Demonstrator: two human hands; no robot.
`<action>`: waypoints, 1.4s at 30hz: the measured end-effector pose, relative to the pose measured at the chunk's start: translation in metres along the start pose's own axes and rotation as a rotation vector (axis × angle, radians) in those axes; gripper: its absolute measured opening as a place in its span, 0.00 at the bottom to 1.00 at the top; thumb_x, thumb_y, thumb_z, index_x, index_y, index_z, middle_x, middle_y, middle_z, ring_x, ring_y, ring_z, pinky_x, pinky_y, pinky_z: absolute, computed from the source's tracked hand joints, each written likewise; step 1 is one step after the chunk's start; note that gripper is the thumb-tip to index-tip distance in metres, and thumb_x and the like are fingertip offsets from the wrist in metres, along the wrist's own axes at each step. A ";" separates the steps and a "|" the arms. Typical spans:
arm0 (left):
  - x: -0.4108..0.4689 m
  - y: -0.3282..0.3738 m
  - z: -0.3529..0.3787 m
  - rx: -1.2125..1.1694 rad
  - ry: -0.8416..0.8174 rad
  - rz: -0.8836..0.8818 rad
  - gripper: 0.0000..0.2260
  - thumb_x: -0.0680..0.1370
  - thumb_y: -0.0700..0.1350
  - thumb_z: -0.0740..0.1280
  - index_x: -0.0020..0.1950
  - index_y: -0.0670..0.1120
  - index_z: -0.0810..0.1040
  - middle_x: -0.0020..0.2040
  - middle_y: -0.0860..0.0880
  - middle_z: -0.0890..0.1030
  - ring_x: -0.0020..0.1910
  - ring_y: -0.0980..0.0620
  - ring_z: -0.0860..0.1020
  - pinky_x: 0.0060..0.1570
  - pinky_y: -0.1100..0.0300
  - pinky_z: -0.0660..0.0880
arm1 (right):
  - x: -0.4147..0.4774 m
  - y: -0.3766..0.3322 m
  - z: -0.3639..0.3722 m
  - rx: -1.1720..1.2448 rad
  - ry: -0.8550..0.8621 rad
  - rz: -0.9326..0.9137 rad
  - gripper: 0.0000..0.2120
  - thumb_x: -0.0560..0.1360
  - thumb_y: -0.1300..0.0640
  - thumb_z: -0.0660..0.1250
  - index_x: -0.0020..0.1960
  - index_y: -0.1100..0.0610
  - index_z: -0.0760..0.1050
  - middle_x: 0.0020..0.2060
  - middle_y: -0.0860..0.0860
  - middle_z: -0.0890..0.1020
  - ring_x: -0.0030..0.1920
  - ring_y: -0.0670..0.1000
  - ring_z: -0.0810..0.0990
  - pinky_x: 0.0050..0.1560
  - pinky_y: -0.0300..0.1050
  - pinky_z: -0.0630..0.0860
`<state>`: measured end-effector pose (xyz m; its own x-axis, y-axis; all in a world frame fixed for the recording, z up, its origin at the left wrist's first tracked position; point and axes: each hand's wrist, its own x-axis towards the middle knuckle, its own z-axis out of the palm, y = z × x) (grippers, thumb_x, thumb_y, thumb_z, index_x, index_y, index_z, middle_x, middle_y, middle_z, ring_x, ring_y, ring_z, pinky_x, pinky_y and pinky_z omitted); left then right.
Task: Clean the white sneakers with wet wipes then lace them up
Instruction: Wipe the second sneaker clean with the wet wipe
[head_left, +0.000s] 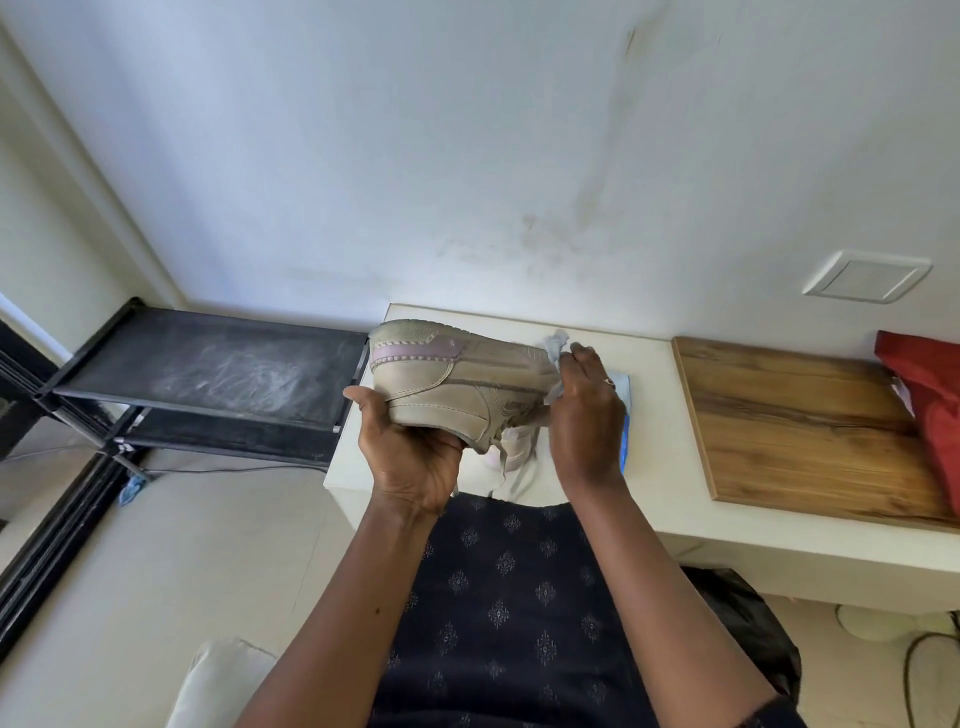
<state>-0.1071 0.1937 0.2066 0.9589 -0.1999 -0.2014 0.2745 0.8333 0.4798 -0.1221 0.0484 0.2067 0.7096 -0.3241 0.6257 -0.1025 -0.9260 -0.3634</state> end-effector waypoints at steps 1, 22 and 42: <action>0.001 0.000 0.000 -0.001 -0.008 0.012 0.38 0.76 0.68 0.48 0.71 0.39 0.66 0.56 0.40 0.76 0.54 0.39 0.74 0.46 0.48 0.76 | -0.001 -0.007 0.002 0.007 0.006 0.006 0.19 0.66 0.74 0.53 0.49 0.70 0.79 0.48 0.64 0.81 0.46 0.63 0.82 0.36 0.52 0.80; 0.001 -0.010 -0.002 -0.058 -0.042 0.071 0.35 0.79 0.64 0.46 0.52 0.37 0.80 0.47 0.40 0.82 0.47 0.45 0.82 0.51 0.56 0.79 | -0.027 -0.062 -0.004 0.162 0.036 -0.432 0.09 0.71 0.68 0.61 0.44 0.63 0.80 0.46 0.56 0.83 0.48 0.53 0.82 0.46 0.42 0.78; 0.010 0.003 -0.003 0.055 0.049 0.176 0.35 0.78 0.66 0.43 0.56 0.38 0.75 0.46 0.41 0.81 0.46 0.46 0.80 0.49 0.58 0.79 | -0.018 -0.088 -0.002 0.322 -0.029 -0.149 0.13 0.71 0.67 0.57 0.45 0.62 0.80 0.46 0.56 0.84 0.49 0.56 0.83 0.42 0.44 0.79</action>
<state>-0.0973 0.1958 0.2033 0.9881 -0.0273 -0.1511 0.1079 0.8233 0.5573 -0.1275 0.1351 0.2286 0.7201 -0.1797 0.6702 0.2257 -0.8527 -0.4712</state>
